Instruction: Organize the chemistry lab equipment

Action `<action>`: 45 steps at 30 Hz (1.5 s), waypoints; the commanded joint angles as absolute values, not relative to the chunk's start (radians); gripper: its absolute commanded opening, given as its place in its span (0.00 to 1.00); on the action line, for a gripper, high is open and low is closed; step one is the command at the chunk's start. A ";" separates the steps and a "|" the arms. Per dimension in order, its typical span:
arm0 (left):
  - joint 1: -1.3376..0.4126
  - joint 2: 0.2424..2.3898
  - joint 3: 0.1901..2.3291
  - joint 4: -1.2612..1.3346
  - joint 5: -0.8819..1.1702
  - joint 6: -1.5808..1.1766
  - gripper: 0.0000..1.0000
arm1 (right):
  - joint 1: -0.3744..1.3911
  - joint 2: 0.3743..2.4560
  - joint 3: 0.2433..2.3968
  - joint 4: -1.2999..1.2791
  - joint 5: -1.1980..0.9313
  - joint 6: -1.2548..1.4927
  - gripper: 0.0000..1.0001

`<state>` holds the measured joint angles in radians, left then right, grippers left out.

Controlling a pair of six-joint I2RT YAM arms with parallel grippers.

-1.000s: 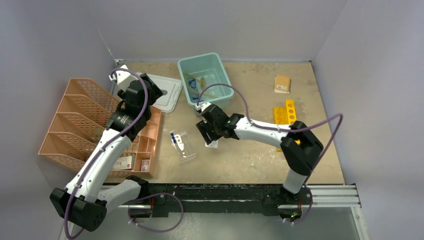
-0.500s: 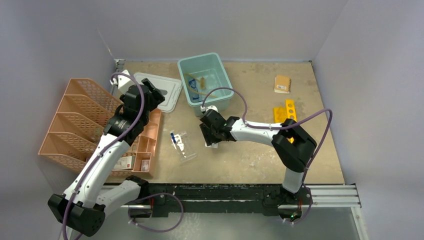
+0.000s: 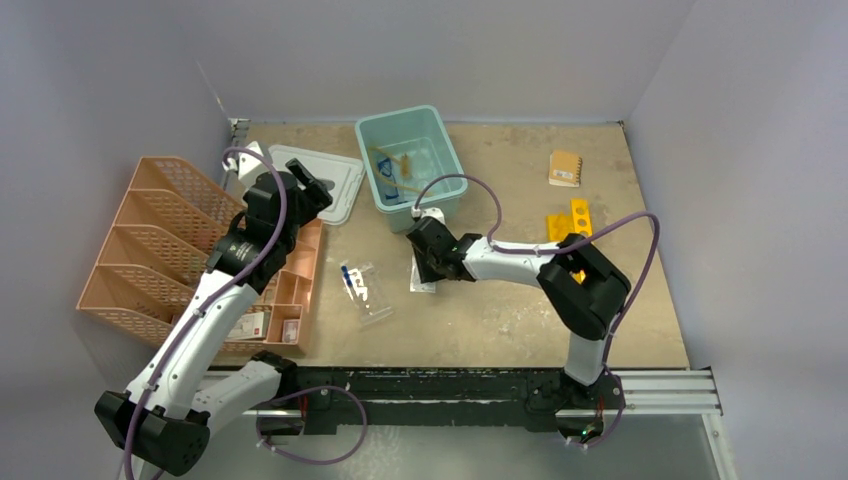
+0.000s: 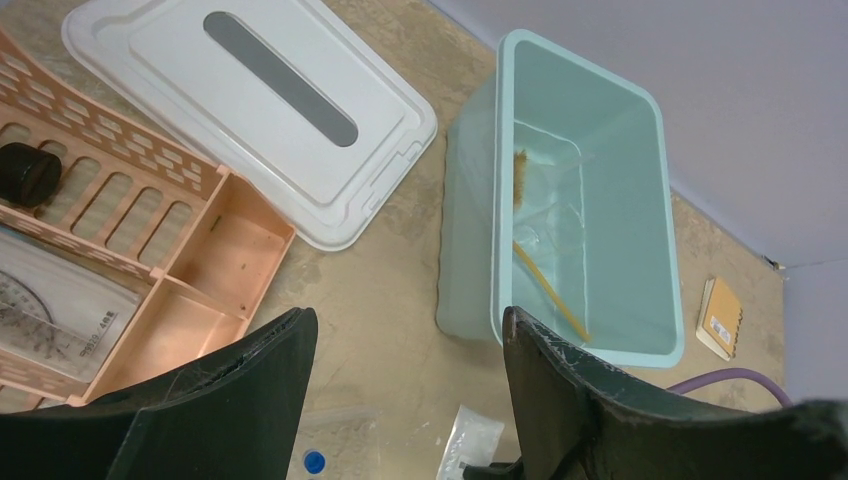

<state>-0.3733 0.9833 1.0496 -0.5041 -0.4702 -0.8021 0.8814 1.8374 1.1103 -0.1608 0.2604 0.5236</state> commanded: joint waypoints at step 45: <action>-0.269 1.336 1.194 -0.472 -0.367 -0.816 0.68 | 0.579 1.889 1.757 -0.230 -0.062 0.042 0.00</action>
<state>-0.2981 1.2869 1.1141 -0.4999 -0.4110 -0.8024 0.6014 1.7702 1.6440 -0.2092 0.0269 0.1574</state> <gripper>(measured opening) 0.684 0.005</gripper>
